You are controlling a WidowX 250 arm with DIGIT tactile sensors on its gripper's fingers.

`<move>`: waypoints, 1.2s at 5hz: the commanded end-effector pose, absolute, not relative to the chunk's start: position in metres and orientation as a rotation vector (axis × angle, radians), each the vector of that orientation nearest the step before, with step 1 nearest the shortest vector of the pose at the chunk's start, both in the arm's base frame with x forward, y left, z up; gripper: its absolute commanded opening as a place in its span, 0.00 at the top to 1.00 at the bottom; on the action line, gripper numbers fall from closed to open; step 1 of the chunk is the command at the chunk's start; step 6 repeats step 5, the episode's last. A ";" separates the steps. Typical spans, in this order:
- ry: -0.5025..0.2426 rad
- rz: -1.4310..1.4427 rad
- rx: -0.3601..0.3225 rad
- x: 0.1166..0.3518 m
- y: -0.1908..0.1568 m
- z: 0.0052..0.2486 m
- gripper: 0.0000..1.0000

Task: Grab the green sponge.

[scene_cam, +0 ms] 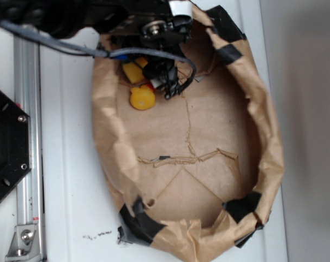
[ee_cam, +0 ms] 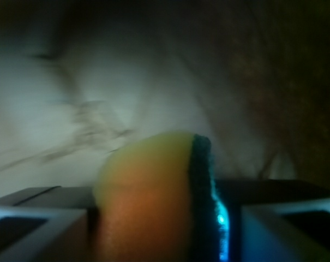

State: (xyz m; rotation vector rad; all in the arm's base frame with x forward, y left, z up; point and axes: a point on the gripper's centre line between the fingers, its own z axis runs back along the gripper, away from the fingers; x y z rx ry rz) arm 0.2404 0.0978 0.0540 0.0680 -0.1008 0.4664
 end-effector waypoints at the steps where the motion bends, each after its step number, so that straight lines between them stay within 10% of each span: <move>1: -0.173 0.149 0.014 0.287 0.043 0.136 1.00; 6: -0.150 0.039 0.027 0.288 0.028 0.147 1.00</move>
